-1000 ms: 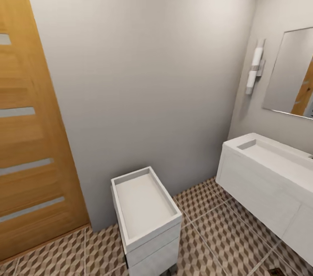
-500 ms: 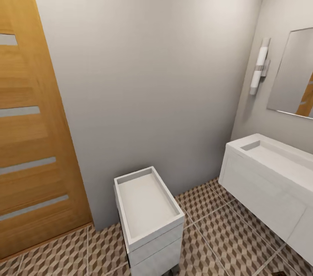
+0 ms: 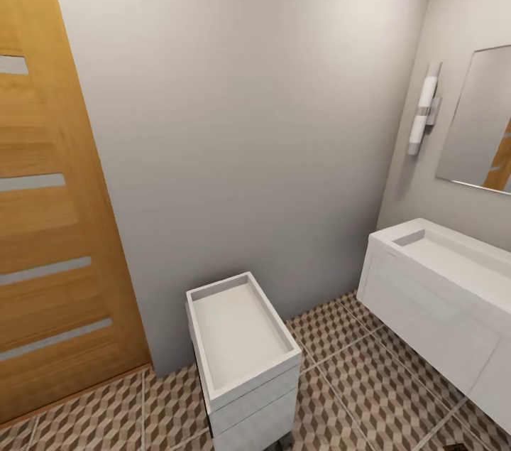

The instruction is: Take the four mousetraps from the cabinet in the bathroom and place them on the bathroom floor. Make sure all four end up on the same floor surface, and ensure that at least two of them are either under or directly next to the same bathroom sink.

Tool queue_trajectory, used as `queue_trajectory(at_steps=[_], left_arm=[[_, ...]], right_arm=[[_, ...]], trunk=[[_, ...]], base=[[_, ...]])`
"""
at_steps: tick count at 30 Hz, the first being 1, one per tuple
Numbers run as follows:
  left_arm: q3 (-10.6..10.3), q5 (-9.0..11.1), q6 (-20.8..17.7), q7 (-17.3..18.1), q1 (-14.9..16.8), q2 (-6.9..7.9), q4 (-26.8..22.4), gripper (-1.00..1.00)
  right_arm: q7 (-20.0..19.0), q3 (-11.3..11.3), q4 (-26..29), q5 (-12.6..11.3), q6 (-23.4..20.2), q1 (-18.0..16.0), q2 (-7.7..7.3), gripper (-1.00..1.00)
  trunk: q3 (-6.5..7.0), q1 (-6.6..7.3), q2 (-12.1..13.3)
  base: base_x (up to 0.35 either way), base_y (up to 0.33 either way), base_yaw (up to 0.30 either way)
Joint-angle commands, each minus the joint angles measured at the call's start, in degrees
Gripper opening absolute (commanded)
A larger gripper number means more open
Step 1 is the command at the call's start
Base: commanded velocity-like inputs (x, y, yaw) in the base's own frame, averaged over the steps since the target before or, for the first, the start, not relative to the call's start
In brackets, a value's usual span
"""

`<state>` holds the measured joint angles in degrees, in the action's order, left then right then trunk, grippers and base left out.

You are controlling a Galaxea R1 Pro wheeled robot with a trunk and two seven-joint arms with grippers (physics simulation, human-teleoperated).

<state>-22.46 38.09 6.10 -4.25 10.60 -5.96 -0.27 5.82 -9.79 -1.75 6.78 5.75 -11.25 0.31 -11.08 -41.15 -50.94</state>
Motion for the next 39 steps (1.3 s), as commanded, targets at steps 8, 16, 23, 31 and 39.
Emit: queue_trajectory(at_steps=[8,16,23,31,39], left_arm=[[-0.48,0.32,0.14,-0.23,0.03,-0.02,0.01,1.0],[-0.48,0.32,0.14,-0.21,0.03,-0.02,0.01,1.0],[-0.48,0.32,0.14,-0.21,0.03,-0.02,0.01,1.0],[-0.48,0.32,0.14,-0.23,0.03,-0.02,0.01,1.0],[-0.48,0.32,0.13,-0.23,0.03,-0.02,0.01,1.0]], right_arm=[[0.42,-0.14,-0.19,0.6,-0.16,-0.08,0.06,1.0],[0.39,-0.11,-0.19,0.6,-0.5,-0.08,0.08,1.0],[0.38,-0.07,-0.19,0.6,-0.53,-0.08,0.05,1.0],[0.34,-0.14,-0.19,0.6,-0.57,-0.08,0.04,1.0],[0.18,-0.13,-0.19,0.66,-0.47,-0.08,0.02,1.0]], trunk=[[-0.08,-0.01,-0.06],[-0.08,-0.01,-0.06],[-0.08,-0.01,-0.06],[-0.08,-0.01,-0.06],[-0.08,-0.01,-0.06]], base=[[0.0,0.0,0.0],[0.0,0.0,0.0],[0.0,0.0,0.0],[0.0,0.0,0.0],[0.0,0.0,0.037]])
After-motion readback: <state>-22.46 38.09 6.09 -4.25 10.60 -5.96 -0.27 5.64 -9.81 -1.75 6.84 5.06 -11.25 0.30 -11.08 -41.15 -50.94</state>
